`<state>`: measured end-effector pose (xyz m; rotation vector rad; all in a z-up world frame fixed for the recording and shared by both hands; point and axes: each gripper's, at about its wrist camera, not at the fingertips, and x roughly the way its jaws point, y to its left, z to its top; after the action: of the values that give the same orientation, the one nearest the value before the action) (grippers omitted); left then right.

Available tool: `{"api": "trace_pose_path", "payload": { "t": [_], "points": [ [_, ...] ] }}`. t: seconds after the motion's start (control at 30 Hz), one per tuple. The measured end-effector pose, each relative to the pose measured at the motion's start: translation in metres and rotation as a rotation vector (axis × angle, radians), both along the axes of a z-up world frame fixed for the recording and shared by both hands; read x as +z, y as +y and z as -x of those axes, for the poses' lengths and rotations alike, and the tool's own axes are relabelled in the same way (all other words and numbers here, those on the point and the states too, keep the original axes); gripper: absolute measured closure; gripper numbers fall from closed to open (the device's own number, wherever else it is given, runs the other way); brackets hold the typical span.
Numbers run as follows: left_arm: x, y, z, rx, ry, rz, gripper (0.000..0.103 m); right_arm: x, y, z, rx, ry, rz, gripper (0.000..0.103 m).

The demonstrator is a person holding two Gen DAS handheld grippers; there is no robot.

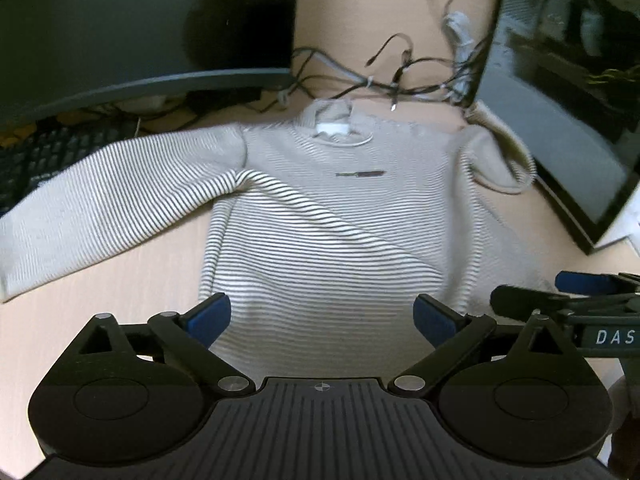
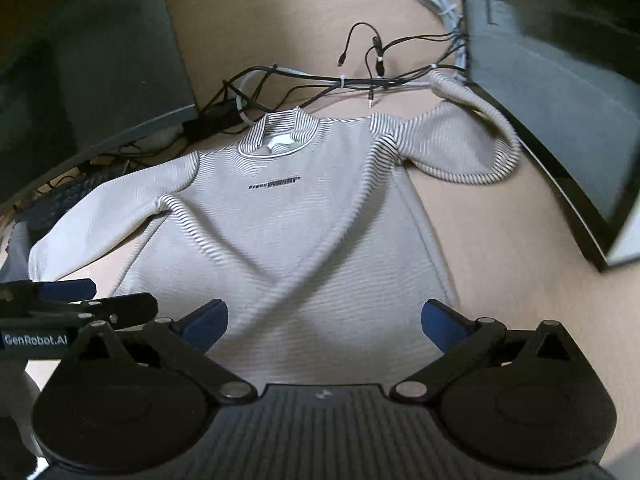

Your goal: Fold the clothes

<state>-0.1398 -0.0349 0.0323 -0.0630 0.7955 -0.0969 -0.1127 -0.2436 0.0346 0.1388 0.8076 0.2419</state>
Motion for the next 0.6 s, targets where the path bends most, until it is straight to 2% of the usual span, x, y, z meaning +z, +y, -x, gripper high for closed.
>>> {"api": "trace_pose_path", "payload": {
  "t": [0.17, 0.3, 0.4, 0.47, 0.6],
  "points": [
    [0.015, -0.011, 0.032, 0.036, -0.069, -0.028, 0.001, 0.019, -0.005, 0.029, -0.014, -0.077, 0.010, 0.000],
    [0.022, -0.022, 0.060, 0.092, -0.111, -0.009, 0.001, 0.025, -0.011, 0.056, -0.030, -0.141, 0.005, 0.000],
    [0.028, -0.036, 0.089, 0.124, -0.126, -0.004, 0.001, 0.026, -0.022, 0.088, -0.032, -0.171, 0.007, 0.000],
    [0.031, -0.047, 0.109, 0.130, -0.152, -0.028, 0.001, 0.028, -0.032, 0.108, -0.031, -0.166, -0.004, 0.000],
    [0.029, -0.065, 0.141, 0.157, -0.134, -0.023, 0.001, 0.032, -0.048, 0.137, -0.034, -0.186, 0.029, 0.000]
  ]
}}
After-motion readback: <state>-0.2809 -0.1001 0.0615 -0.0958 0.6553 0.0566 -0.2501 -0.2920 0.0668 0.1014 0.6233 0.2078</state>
